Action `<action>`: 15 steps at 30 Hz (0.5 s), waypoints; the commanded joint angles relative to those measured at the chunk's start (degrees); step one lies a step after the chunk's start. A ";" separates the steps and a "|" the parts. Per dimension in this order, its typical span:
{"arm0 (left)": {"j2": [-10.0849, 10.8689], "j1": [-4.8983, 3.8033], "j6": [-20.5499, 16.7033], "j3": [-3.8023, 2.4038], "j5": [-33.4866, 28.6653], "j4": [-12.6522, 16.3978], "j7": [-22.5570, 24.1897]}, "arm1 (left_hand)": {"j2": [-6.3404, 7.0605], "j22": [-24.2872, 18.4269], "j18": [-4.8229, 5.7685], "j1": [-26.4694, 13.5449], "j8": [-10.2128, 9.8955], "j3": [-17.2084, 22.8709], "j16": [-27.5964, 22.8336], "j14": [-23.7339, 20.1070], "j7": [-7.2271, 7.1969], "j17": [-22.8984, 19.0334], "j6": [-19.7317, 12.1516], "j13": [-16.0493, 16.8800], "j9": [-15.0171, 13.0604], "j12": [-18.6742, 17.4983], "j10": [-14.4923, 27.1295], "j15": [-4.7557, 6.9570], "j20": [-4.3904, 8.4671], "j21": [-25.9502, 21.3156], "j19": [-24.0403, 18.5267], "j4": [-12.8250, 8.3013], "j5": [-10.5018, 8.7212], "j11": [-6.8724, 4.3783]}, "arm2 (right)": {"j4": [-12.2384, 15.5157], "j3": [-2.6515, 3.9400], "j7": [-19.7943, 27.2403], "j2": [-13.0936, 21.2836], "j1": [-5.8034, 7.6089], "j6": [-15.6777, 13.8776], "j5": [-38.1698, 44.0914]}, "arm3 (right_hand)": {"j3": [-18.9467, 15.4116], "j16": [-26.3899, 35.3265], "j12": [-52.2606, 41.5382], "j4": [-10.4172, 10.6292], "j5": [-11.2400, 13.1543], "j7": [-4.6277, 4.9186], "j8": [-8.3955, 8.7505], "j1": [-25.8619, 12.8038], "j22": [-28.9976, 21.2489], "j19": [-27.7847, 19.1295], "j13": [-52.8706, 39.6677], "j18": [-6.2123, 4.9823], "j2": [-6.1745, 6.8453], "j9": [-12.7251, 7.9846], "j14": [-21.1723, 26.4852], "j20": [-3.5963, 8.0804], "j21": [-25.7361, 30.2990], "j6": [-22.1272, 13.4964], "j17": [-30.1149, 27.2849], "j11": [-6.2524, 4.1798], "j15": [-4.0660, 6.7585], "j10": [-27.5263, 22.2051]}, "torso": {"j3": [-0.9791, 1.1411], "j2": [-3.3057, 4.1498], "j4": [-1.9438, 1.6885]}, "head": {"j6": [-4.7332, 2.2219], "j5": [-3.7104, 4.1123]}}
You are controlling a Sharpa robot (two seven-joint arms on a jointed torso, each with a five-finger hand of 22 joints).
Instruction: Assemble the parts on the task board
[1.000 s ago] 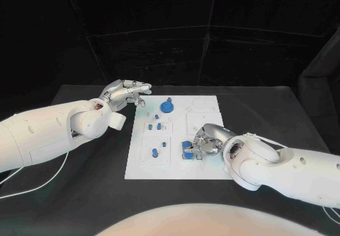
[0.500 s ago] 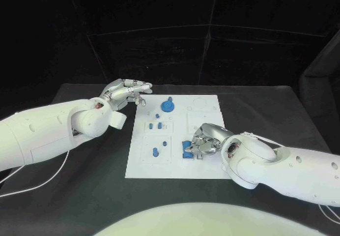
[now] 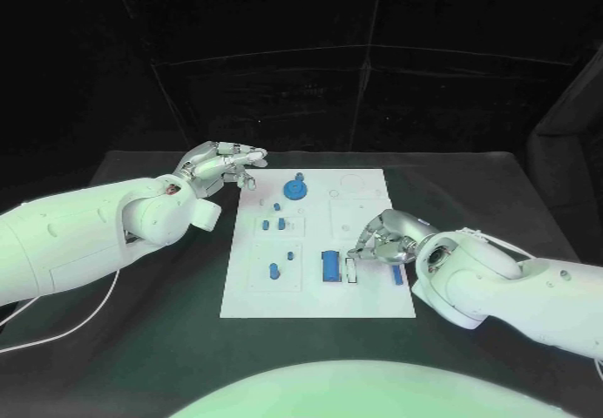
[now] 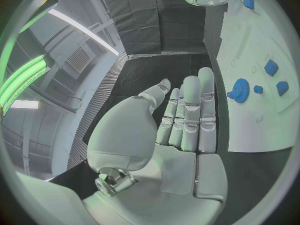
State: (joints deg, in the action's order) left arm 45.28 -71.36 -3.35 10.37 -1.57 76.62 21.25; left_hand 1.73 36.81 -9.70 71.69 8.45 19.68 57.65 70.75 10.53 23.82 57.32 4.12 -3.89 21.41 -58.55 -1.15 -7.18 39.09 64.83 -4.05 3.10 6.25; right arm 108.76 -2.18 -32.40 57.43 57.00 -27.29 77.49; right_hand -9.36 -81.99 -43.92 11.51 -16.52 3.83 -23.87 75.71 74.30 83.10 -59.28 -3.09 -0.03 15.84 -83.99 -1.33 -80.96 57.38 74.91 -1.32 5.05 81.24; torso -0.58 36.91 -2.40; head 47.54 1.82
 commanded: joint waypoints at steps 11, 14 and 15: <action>0.40 -0.07 0.34 -0.01 0.19 0.17 0.69 | -0.18 -0.10 -0.77 0.30 0.31 -0.23 0.39 -0.26 0.00 -0.11 -0.43 -0.01 -0.02 0.42 0.36 -0.27 -0.10 -0.22 0.40 -0.14 0.25 0.02 | -0.53 0.52 3.97 8.66 2.87 3.37 -3.43 | -1.55 1.03 10.28 -0.76 -1.26 1.30 5.34 3.57 -1.27 -0.73 5.91 -0.66 -0.26 -2.20 -3.05 -1.12 1.28 -1.28 -0.01 1.51 -1.27 -3.19 | 0.12 0.02 0.85 | -0.41 0.39; 0.42 -0.06 0.37 -0.01 0.19 0.22 0.74 | -0.18 -0.10 -0.77 0.30 0.31 -0.23 0.39 -0.26 0.00 -0.11 -0.43 -0.01 -0.02 0.42 0.36 -0.27 -0.10 -0.22 0.40 -0.14 0.25 0.02 | -1.27 0.49 3.38 8.50 2.87 5.14 -1.24 | -1.86 1.11 13.12 -0.66 -1.06 1.37 5.87 3.81 -1.43 -0.82 7.80 -0.70 -0.27 -2.39 -3.03 -1.20 1.41 -1.03 -0.08 1.60 -1.35 -4.08 | 0.24 0.00 1.04 | -0.29 0.27; 0.43 -0.05 0.37 -0.01 0.19 0.23 0.75 | -0.18 -0.10 -0.77 0.30 0.31 -0.23 0.39 -0.26 0.00 -0.11 -0.43 -0.01 -0.02 0.42 0.36 -0.27 -0.10 -0.22 0.40 -0.14 0.25 0.02 | -1.51 0.48 3.04 8.42 2.84 5.74 -0.53 | -1.90 1.12 13.27 -0.64 -1.05 1.37 5.92 3.84 -1.38 -0.80 7.91 -0.69 -0.30 -2.40 -3.04 -1.21 1.38 -0.93 -0.08 1.61 -1.35 -4.13 | 0.26 -0.01 1.06 | -0.31 0.27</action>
State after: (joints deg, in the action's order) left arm 45.67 -71.35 -3.34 10.39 -1.54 76.73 21.33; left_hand 1.73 36.77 -9.70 71.69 8.45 19.62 57.65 70.75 10.53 23.80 57.32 4.12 -3.90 21.74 -58.55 -1.15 -7.18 39.09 64.83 -4.11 3.10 6.25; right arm 107.48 -1.69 -29.45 65.97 59.81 -25.61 73.29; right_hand -10.87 -81.21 -30.95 10.96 -17.84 4.95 -18.24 78.96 72.90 82.30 -51.59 -3.09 -0.42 13.51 -84.04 -2.13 -79.70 56.28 74.83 0.20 4.19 77.46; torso -0.45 36.88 -1.59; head 47.18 2.18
